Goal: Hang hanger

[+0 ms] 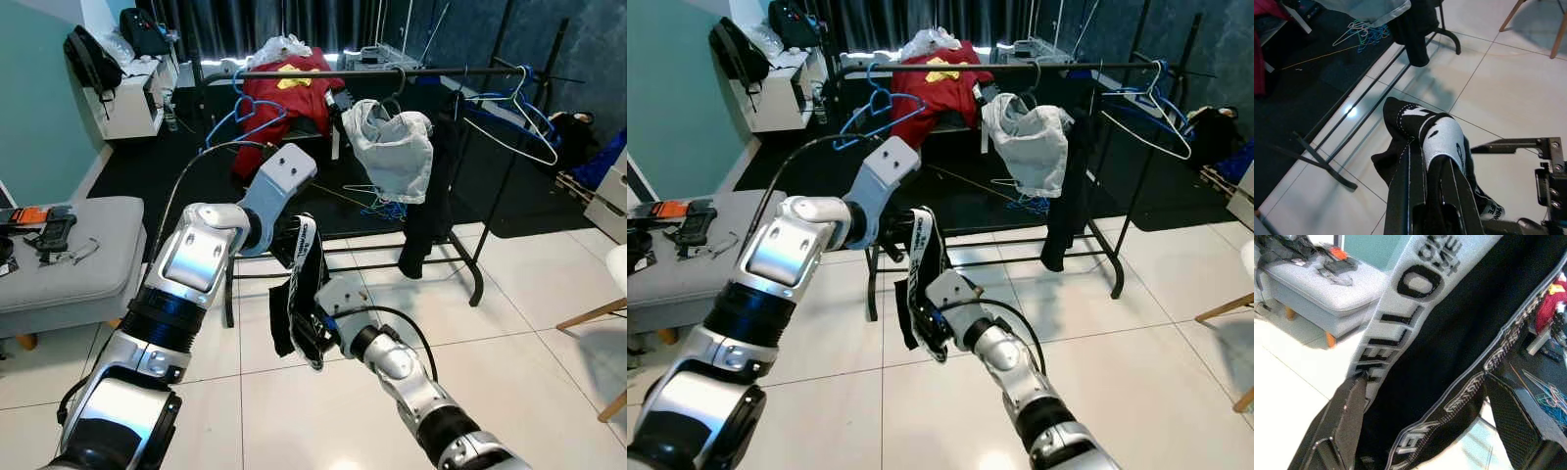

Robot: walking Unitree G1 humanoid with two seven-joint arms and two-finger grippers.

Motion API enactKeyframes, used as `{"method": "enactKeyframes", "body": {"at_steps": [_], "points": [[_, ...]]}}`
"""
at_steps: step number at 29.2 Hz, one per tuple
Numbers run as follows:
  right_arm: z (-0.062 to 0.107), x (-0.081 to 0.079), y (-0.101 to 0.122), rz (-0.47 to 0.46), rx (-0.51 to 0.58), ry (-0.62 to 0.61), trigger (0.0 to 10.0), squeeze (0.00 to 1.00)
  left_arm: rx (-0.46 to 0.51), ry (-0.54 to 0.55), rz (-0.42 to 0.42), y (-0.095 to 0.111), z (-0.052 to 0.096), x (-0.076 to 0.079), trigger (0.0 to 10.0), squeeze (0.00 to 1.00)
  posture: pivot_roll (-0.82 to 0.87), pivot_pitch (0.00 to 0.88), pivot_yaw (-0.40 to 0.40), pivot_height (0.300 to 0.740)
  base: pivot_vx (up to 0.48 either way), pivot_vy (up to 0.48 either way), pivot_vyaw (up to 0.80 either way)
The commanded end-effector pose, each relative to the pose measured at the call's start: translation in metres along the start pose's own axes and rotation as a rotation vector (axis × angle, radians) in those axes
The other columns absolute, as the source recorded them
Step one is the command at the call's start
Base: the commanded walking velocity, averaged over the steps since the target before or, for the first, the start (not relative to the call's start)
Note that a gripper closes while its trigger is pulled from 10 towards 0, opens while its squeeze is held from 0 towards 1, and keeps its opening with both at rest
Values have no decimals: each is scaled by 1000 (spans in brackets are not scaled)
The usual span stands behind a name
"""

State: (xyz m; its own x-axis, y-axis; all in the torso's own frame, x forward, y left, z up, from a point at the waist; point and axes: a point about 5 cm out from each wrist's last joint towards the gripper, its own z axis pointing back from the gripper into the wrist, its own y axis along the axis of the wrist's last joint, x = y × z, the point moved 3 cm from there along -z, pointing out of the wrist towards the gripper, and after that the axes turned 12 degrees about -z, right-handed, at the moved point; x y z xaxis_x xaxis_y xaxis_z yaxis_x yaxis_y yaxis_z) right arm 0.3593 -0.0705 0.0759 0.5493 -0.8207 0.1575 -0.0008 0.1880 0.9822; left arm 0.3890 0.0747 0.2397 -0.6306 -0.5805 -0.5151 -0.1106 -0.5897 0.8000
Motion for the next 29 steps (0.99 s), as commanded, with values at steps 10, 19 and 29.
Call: {"method": "enactKeyframes", "body": {"at_steps": [10,19,29], "points": [[-2,22,-1,-9,-46,-136,10000,0,26,-4,-14,7,0,0,10000,0,-78,8,16,740,0,0,0],[-2,32,0,-4,-50,-191,10000,0,27,-2,-21,7,0,0,10000,0,-78,13,12,740,0,0,0],[1,31,-4,-9,-48,-205,0,0,6,5,-34,3,0,0,10000,0,-82,12,15,740,0,0,0]]}}
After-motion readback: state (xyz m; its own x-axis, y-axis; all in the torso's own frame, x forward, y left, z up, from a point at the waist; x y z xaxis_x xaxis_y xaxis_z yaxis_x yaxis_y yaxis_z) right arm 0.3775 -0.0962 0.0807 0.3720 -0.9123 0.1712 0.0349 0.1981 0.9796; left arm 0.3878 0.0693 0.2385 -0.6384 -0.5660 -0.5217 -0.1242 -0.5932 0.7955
